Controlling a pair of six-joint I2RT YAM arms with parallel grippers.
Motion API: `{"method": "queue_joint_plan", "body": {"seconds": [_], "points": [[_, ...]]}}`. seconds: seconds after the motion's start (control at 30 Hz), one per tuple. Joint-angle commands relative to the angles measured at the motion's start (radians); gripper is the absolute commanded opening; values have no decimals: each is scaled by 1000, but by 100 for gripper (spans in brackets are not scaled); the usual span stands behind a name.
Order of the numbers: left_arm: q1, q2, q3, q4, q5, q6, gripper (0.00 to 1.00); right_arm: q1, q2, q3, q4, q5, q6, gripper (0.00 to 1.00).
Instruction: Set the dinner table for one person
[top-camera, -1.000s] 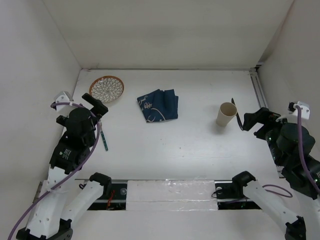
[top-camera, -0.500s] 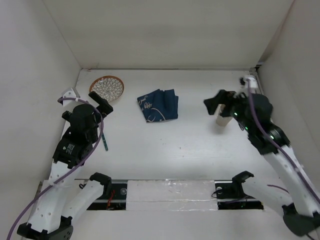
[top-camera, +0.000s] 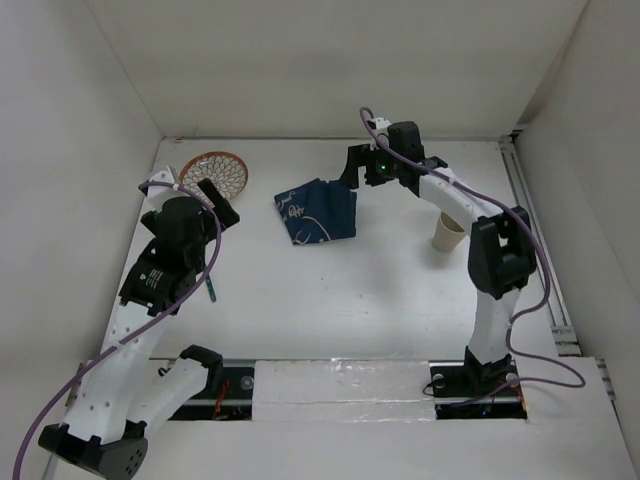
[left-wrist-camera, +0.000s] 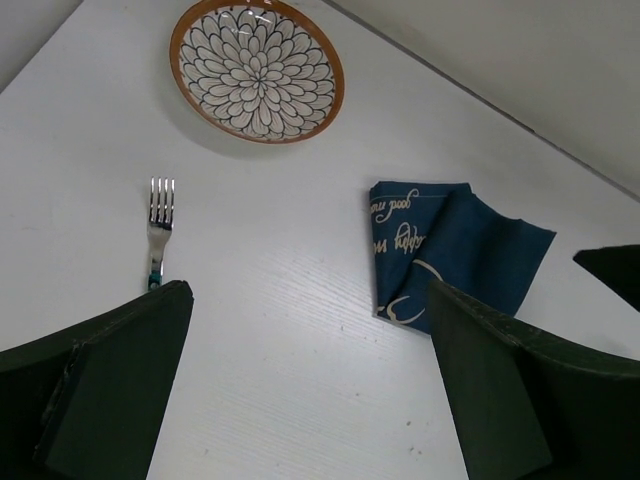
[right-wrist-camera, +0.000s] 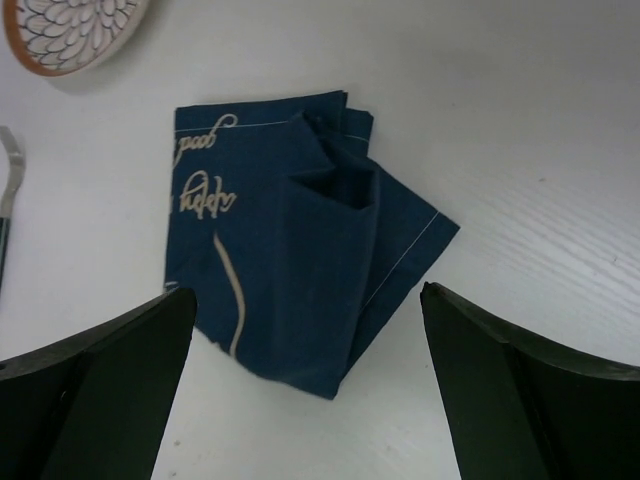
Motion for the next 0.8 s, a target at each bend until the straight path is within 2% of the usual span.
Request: {"method": "queue_joint_plan", "body": {"seconds": [0.0,0.2,0.3,0.37,0.43,0.5,0.53,0.57,0.77], "points": [[2,2,-7,45,41,31,100,-19,85,124,74,-96,-34,100],[2,21,-7,45,61,49,100,-28,294,266,60,-199,-43,100],[2,21,-7,45,70,49,100,-28,332,280,71,-280,-43,100],[2,21,-7,45,70,49,100,-19,351,292,71,-280,-34,94],[2,21,-7,54,70,49,100,-10,362,292,71,-280,-34,84],[2,21,-7,54,70,49,100,-10,362,292,71,-309,-34,50],[2,21,-7,54,80,49,100,-10,346,275,85,-309,-34,37],[2,21,-7,54,81,59,100,-10,320,251,94,-309,-34,20],[2,21,-7,54,90,59,100,8,187,128,201,-318,-57,0]]}}
